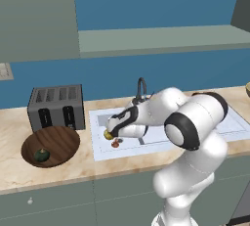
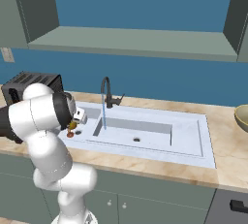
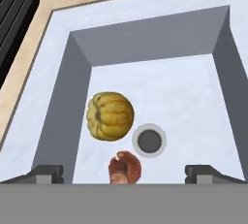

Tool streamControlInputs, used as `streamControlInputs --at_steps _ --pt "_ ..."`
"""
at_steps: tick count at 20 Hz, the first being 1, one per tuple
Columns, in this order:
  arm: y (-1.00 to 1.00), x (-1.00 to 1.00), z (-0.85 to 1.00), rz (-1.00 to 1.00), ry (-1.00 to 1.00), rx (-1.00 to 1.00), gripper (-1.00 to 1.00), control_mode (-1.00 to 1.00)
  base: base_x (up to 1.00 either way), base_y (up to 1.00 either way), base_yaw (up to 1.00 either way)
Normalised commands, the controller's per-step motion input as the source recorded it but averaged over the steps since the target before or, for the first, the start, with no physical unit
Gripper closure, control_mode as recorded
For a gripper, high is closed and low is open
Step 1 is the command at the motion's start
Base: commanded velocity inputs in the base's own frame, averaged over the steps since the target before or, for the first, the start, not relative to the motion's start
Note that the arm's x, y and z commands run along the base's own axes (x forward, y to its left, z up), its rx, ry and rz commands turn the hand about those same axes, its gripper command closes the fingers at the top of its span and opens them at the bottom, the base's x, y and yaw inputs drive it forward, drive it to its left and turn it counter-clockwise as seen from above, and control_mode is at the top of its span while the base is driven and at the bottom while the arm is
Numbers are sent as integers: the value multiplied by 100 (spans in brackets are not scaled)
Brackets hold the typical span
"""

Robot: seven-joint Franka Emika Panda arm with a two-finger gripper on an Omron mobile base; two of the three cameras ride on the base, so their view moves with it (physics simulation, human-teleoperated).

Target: Pick the squashs from the sink and place them in one bowl. Place the mushroom in the other bowl. Then turn off the sink faucet.

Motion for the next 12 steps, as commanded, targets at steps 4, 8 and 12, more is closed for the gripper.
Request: streamControlInputs --at_steps 4,8,12 --pt "19 5 -30 0 0 4 -100 -100 0 0 0" --pt "18 11 -19 0 0 6 -100 -100 0 0 0" --pt "14 17 -15 0 0 3 -100 -100 0 0 0"
